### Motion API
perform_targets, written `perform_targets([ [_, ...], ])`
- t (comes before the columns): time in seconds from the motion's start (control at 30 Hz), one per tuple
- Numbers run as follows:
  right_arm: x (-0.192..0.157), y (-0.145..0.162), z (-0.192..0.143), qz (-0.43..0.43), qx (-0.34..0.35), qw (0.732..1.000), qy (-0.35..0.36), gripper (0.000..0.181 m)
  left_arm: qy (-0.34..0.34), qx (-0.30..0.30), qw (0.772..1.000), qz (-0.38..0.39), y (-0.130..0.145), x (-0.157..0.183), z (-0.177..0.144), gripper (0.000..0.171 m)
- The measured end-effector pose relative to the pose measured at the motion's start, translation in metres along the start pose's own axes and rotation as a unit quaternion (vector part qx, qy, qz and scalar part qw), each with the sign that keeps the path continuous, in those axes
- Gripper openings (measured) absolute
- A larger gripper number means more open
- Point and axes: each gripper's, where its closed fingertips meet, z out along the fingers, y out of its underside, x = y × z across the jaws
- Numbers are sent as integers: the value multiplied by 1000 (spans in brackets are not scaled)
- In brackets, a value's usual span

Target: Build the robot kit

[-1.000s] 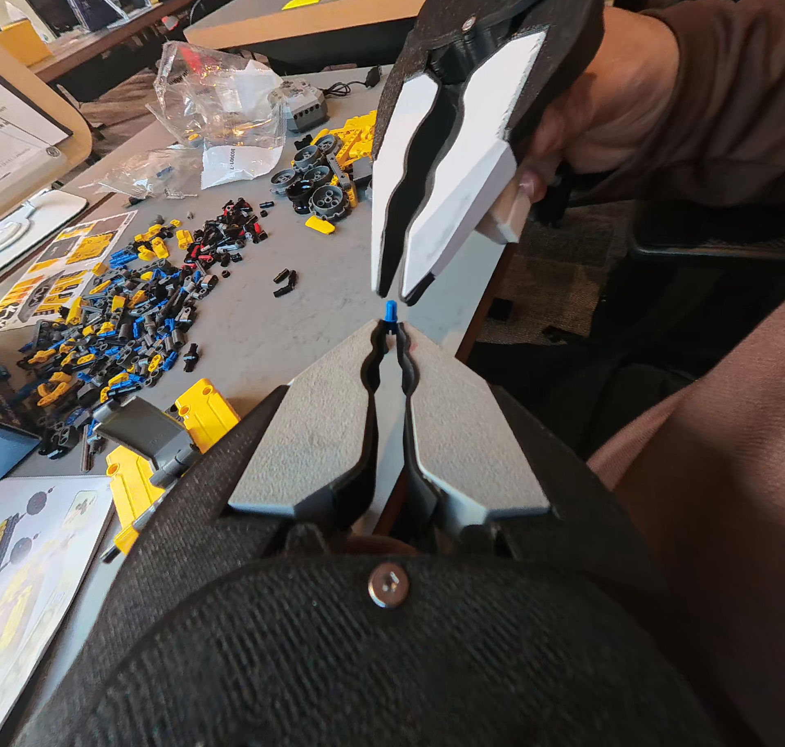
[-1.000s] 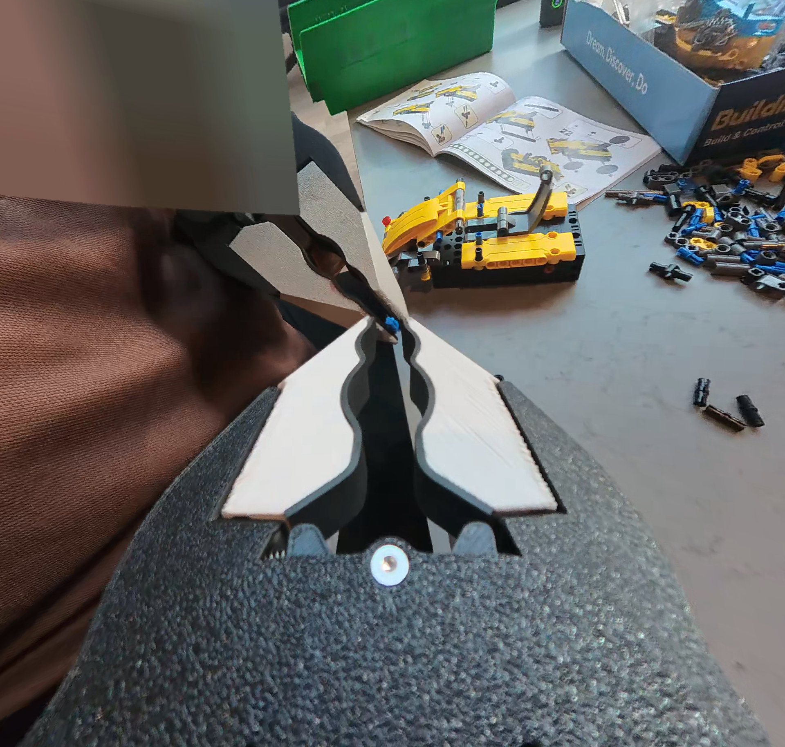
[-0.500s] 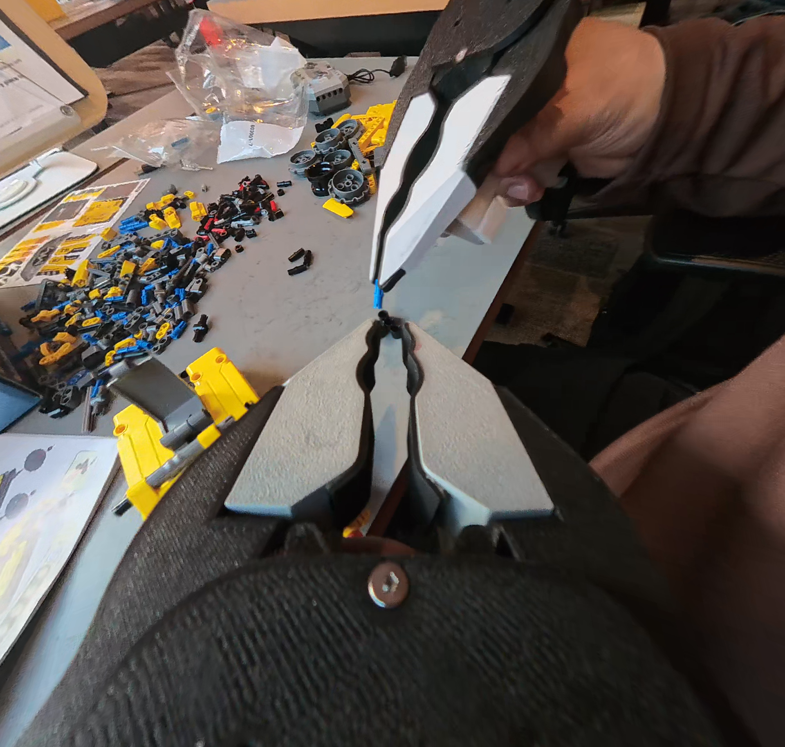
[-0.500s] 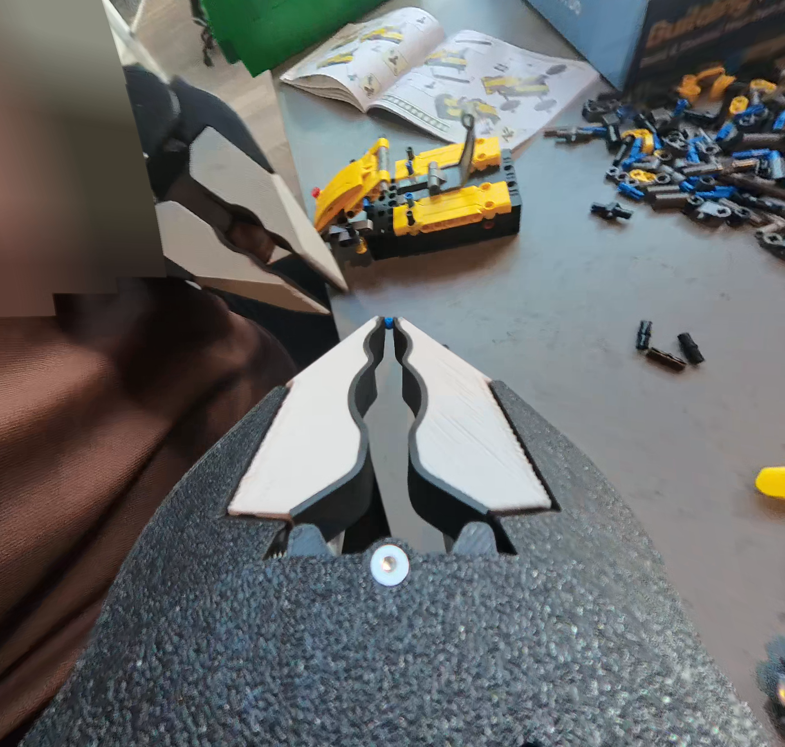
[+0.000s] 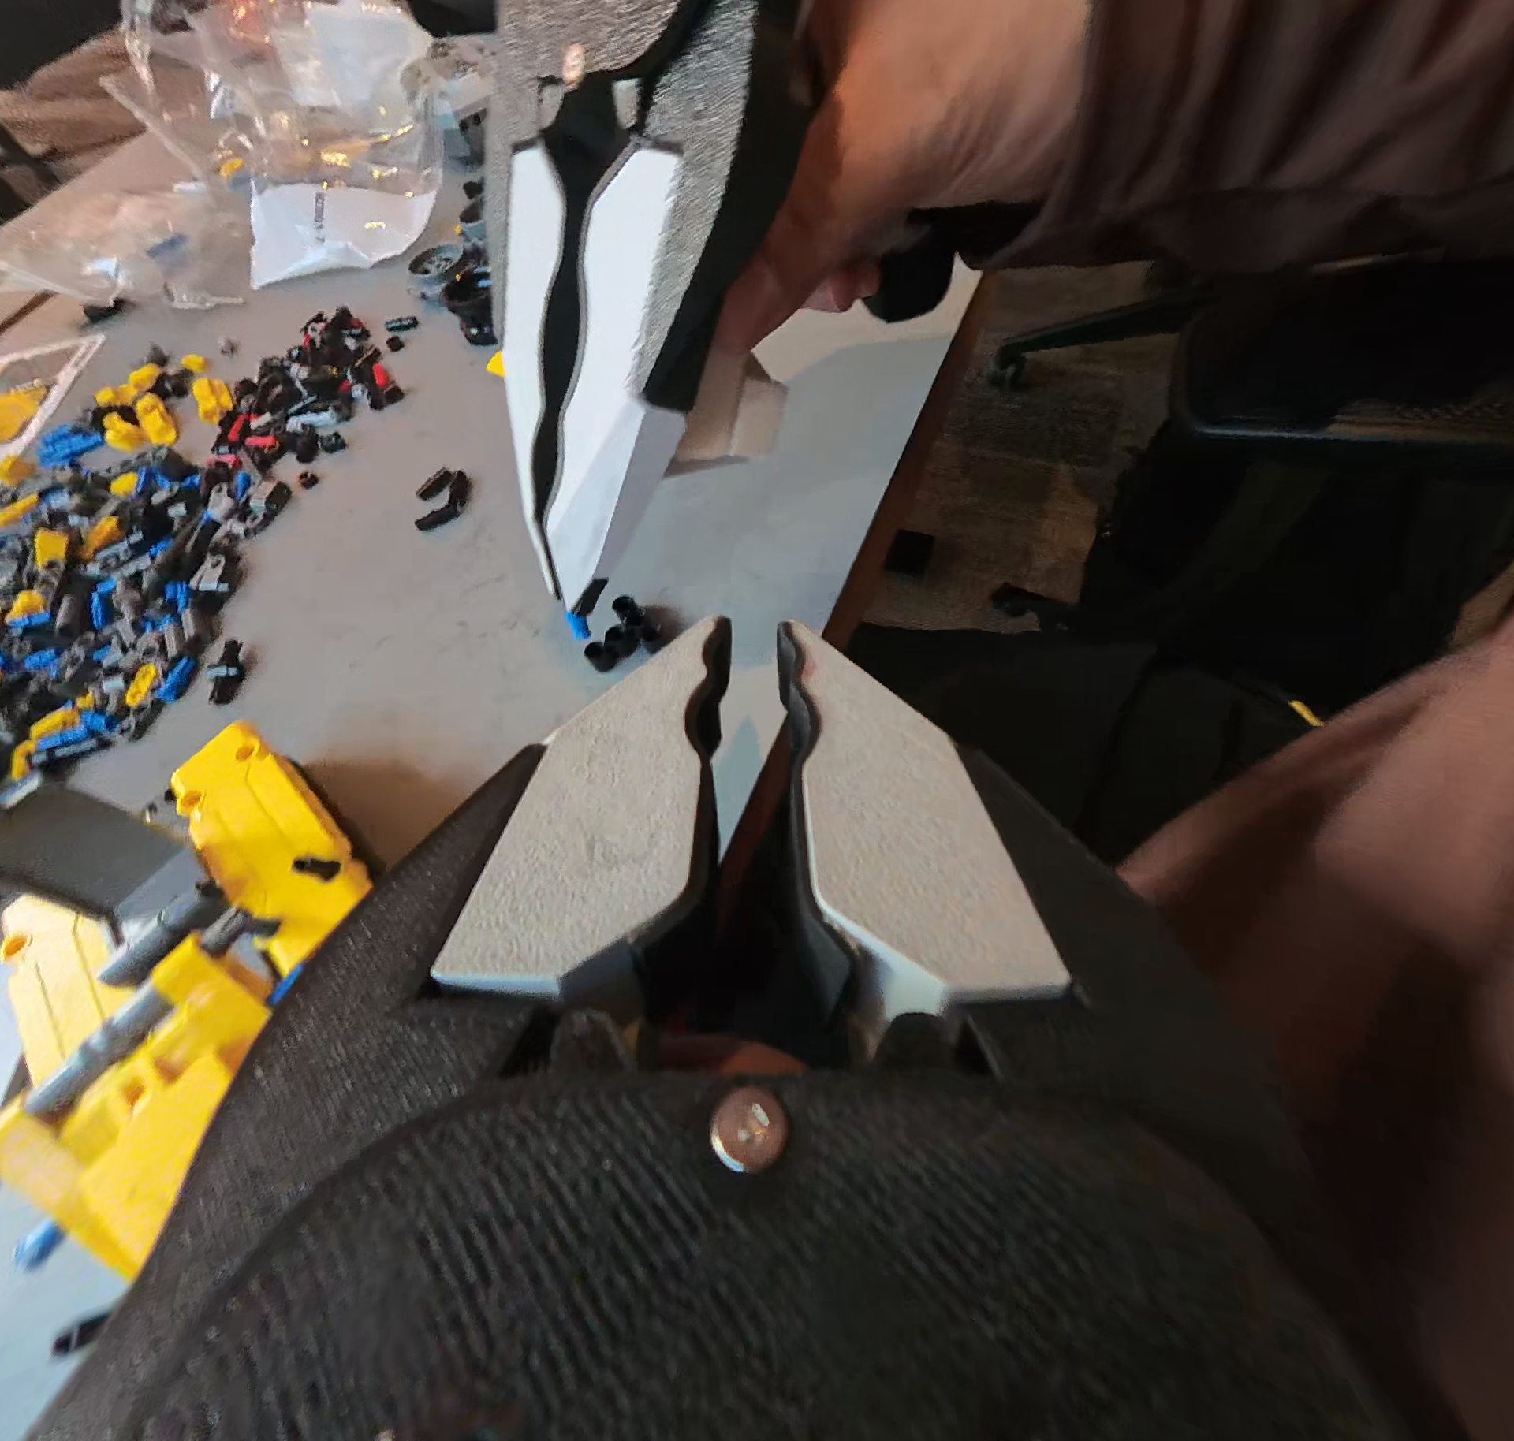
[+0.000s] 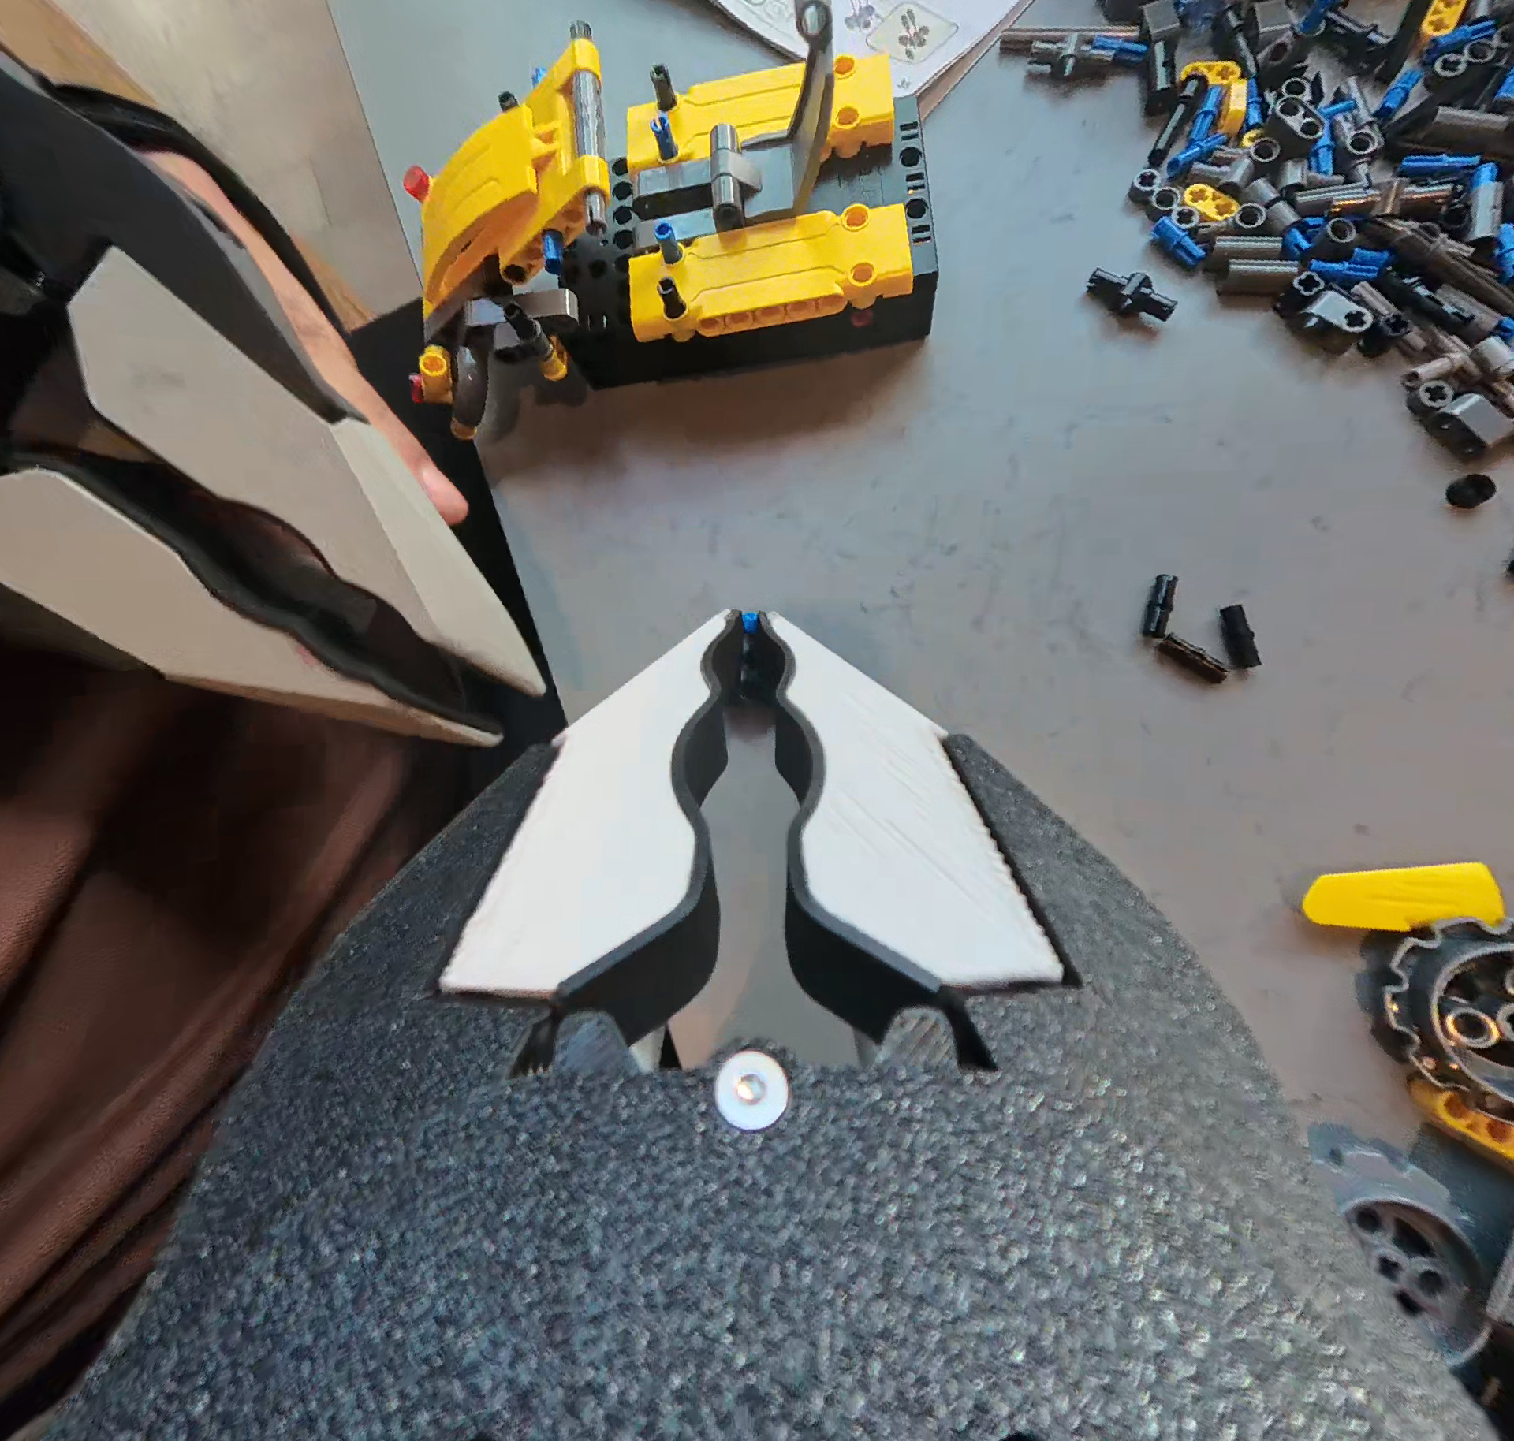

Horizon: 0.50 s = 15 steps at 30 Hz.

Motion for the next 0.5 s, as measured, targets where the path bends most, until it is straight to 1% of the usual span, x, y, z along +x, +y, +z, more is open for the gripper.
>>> perform_targets([
  [0.07, 2, 1, 1, -8, -17, 1000, 1, 0, -16, -7, 999, 27, -3, -1, 11, 10],
  [0.17, 4, 1, 1, -14, -31, 999, -6, 0, -65, -19, 996, 63, -6, -13, 21, 14],
  [0.2, 6, 1, 0, -17, -35, 999, -6, 0, -79, -24, 994, 72, -5, -18, 24, 13],
  [0.3, 16, 4, 0, -15, -44, 999, -1, 0, -99, -53, 990, 87, 2, -24, 31, 9],
  [0.37, 24, 5, 0, -8, -43, 999, 0, 0, -99, -63, 989, 91, 1, -22, 32, 8],
  [0.43, 28, 7, 1, 5, -40, 999, -12, 0, -102, -65, 988, 94, 1, -22, 29, 9],
  [0.5, 25, 12, 3, 9, -45, 999, -26, 0, -108, -79, 987, 89, 10, -25, 26, 9],
])
